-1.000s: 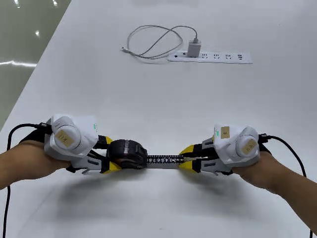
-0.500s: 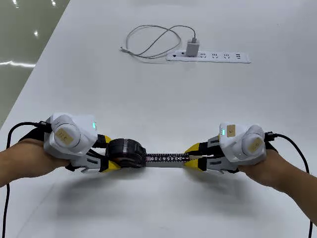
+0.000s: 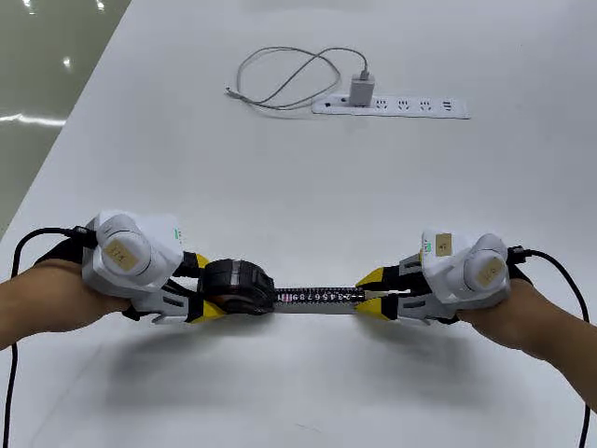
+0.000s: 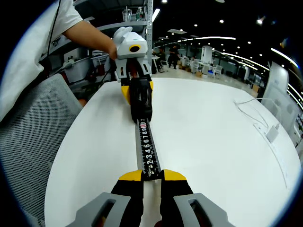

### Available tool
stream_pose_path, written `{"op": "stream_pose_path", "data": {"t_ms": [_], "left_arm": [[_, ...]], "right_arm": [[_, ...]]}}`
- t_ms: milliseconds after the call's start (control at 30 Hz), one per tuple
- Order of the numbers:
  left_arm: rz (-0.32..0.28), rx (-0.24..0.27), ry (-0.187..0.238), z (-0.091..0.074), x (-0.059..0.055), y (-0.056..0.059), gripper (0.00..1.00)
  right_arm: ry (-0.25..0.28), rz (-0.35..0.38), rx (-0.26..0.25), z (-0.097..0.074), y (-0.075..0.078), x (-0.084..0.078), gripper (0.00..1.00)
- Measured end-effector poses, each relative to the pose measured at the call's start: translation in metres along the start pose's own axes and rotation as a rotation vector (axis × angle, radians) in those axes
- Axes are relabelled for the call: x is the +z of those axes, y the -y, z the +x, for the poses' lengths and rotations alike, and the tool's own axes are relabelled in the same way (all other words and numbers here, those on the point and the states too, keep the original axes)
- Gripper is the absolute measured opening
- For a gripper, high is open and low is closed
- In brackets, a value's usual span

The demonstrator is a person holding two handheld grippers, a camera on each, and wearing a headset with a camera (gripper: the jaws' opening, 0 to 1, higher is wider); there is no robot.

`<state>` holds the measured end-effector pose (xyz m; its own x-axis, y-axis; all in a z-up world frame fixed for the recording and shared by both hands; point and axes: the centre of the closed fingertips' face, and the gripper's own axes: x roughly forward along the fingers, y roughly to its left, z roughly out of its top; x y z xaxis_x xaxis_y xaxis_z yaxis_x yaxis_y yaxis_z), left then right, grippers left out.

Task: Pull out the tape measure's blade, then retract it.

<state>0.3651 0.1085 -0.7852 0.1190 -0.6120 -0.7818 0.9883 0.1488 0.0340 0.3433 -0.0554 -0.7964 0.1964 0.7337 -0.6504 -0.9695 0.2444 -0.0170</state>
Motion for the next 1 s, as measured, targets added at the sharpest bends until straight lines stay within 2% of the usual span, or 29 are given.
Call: {"op": "stream_pose_path", "data": {"t_ms": [1000], "left_arm": [[0.000, 0.001, -0.003, 0.000, 0.000, 0.000, 0.26]], "right_arm": [[-0.046, 0.009, -0.032, -0.029, 0.003, -0.023, 0.08]]}}
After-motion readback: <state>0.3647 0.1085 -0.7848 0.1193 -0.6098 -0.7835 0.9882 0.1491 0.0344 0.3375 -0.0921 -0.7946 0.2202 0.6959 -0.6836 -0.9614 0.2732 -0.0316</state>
